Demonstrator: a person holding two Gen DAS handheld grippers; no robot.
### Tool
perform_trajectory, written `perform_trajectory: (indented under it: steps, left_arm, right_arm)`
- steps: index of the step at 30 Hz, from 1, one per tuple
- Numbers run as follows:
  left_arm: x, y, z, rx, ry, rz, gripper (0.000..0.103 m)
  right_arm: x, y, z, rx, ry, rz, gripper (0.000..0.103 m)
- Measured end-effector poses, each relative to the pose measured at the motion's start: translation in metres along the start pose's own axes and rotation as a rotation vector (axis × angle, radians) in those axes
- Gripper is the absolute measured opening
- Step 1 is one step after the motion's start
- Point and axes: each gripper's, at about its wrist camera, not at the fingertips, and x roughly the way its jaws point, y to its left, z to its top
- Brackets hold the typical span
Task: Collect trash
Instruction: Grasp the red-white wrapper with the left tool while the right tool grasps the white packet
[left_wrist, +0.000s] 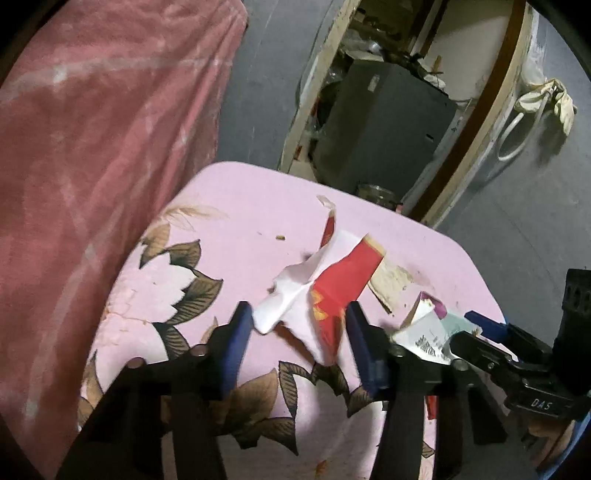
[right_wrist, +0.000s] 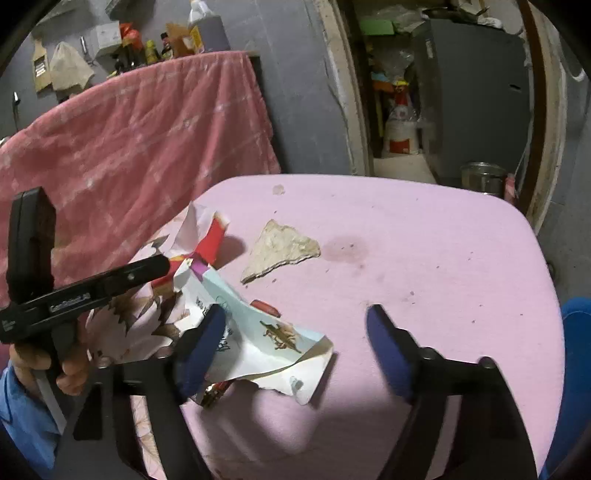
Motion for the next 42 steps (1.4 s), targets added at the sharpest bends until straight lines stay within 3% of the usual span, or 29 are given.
perform_trajectory:
  steps: [3, 7, 15, 17, 27, 29, 31, 32, 37, 39, 42]
  left_arm:
    - [0.0, -0.001, -0.001, -0.004, 0.017, 0.007, 0.028]
    - [-0.004, -0.004, -0.006, -0.001, 0.029, 0.004, 0.014]
    - [-0.012, -0.018, -0.017, 0.024, 0.025, -0.004, 0.0]
    - [-0.013, -0.025, -0.022, 0.039, 0.021, -0.003, 0.0]
    - [-0.021, -0.027, -0.024, 0.028, -0.006, -0.014, 0.0]
    - [-0.02, -0.023, -0.021, 0.012, -0.01, -0.008, 0.006]
    - [-0.019, -0.02, -0.017, -0.001, -0.017, -0.008, 0.033]
    - [-0.019, -0.018, -0.015, -0.012, -0.028, -0.01, 0.036]
    - [-0.008, -0.011, 0.001, 0.003, -0.022, -0.006, 0.037]
    - [0.001, -0.01, 0.008, 0.017, -0.006, -0.006, 0.037]
    - [0.012, -0.009, 0.014, 0.02, 0.018, -0.018, 0.037]
  right_arm:
    - [0.0, 0.002, -0.001, -0.006, 0.005, 0.001, 0.056]
    - [-0.001, 0.002, -0.003, -0.004, 0.01, 0.006, 0.047]
    - [-0.007, 0.012, -0.01, -0.024, -0.005, 0.0, 0.011]
    - [-0.009, 0.015, -0.012, -0.032, -0.016, -0.003, 0.008]
    - [-0.026, 0.014, -0.016, -0.03, -0.093, -0.066, 0.005]
    - [-0.027, 0.013, -0.015, -0.038, -0.09, -0.103, 0.005]
    - [-0.025, 0.011, -0.015, -0.034, -0.084, -0.121, 0.006]
    - [-0.023, 0.008, -0.014, -0.027, -0.075, -0.124, 0.007]
    - [-0.02, -0.002, -0.012, 0.004, -0.064, -0.12, 0.014]
    - [-0.019, -0.004, -0.01, 0.014, -0.064, -0.118, 0.028]
    - [-0.015, -0.008, -0.005, 0.031, -0.061, -0.102, 0.028]
